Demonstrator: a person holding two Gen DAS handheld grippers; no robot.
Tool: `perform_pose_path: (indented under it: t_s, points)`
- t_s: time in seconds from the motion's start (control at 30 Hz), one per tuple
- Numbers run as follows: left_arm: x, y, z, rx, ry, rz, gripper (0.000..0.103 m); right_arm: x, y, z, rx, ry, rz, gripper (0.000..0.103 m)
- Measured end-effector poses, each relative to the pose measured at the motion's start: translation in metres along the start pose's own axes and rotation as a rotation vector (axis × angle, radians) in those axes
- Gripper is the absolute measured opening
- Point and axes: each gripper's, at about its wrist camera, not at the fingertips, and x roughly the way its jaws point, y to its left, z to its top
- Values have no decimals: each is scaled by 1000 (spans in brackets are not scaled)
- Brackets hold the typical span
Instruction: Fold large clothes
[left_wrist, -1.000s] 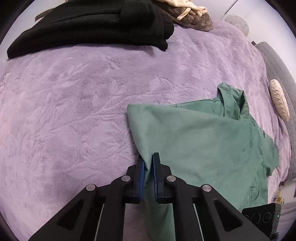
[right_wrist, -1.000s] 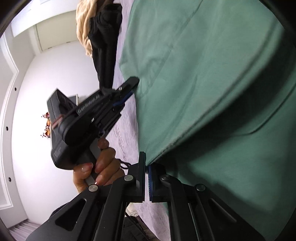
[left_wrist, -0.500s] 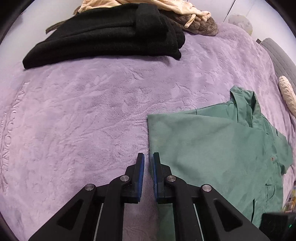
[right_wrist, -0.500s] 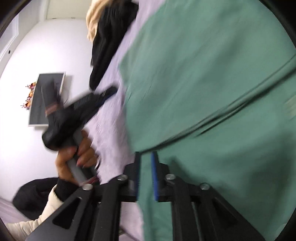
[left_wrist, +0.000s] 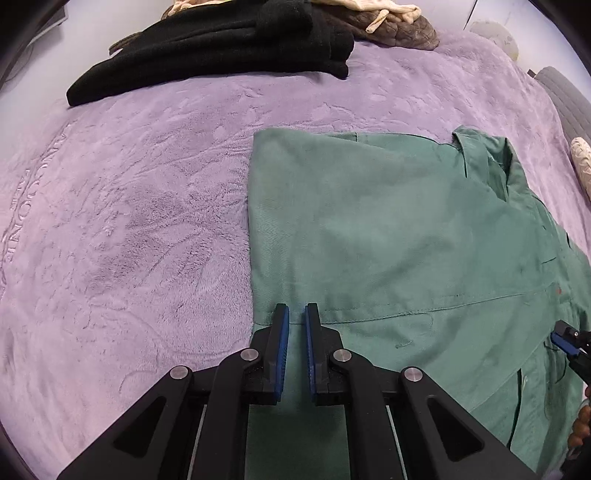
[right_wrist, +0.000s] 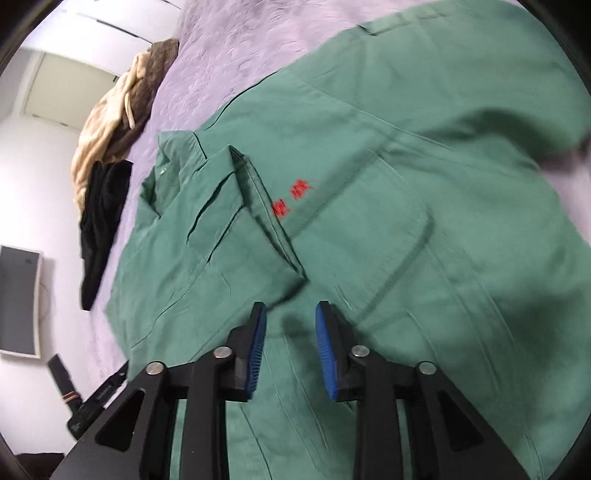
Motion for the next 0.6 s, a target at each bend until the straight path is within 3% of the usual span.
perform_pose_path:
  t_s: [0.03, 0.1, 0.23, 0.37, 0.4, 0.43, 0.5, 0.6]
  points:
    - [-2, -1, -1, 6, 11, 12, 10, -1, -1, 0, 14, 10, 19, 68]
    - [-8, -6, -2, 20, 21, 44, 10, -8, 1, -9, 21, 26, 47, 75]
    - [-23, -29, -8, 75, 24, 80, 10, -28, -23, -17, 9, 44, 72, 80]
    - [-34, -62, -16, 102, 25, 59, 10, -46, -41, -11, 3, 38, 90, 80]
    - [-34, -72, -17, 105, 30, 52, 15, -50, -45, -8, 8, 34, 95, 80]
    - [-34, -85, -18, 108, 42, 40, 54, -53, -49, -6, 12, 30, 100, 80]
    - [-37, -105, -23, 109, 42, 28, 103, -61, -58, 0, 16, 20, 106, 80]
    - [-41, -147, -29, 184, 25, 17, 103, -74, -72, 10, 28, 3, 110, 82]
